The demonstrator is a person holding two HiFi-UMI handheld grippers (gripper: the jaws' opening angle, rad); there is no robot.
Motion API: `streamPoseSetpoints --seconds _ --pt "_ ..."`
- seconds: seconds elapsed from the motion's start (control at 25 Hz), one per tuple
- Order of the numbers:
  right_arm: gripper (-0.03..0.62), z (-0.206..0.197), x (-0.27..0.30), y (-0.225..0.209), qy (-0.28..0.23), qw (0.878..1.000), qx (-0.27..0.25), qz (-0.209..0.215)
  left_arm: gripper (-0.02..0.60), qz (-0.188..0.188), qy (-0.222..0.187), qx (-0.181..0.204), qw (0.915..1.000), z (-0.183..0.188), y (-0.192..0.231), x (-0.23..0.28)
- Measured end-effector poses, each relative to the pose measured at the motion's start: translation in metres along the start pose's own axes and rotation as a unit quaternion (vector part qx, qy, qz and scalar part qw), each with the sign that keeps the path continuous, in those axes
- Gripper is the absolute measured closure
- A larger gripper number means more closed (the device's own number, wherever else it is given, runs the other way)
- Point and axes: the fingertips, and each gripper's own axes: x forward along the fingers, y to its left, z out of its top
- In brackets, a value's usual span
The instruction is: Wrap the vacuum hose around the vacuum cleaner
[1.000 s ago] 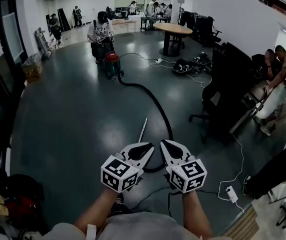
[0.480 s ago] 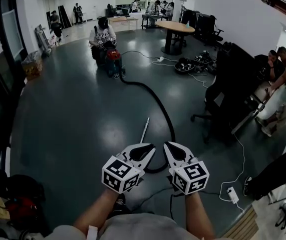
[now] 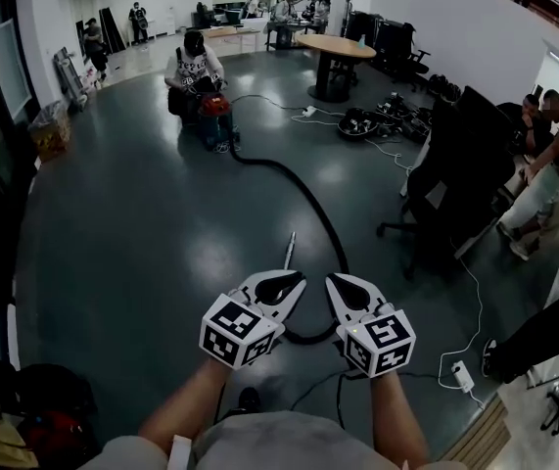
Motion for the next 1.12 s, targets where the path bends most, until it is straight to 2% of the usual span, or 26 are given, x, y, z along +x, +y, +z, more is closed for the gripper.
streamPoseSetpoints --seconds 0.32,0.6,0.96,1.12 --pt "0.588 0.008 0.059 0.005 0.019 0.999 0.002 -0.040 0.546 -0.031 0.018 0.001 0.9993 -0.006 0.070 -0.009" --pt "0.588 0.000 0.091 -0.002 0.037 0.998 0.002 -0.048 0.546 -0.048 0.023 -0.003 0.9986 -0.013 0.099 0.008" --pt "0.588 -0.004 0.123 -0.057 0.030 0.998 0.018 -0.053 0.546 -0.054 0.039 -0.007 0.9977 -0.018 0.125 0.064" --pt "0.588 -0.003 0.139 -0.100 0.023 0.998 0.026 -0.053 0.546 -0.055 0.047 -0.002 0.9974 -0.011 0.140 0.108"
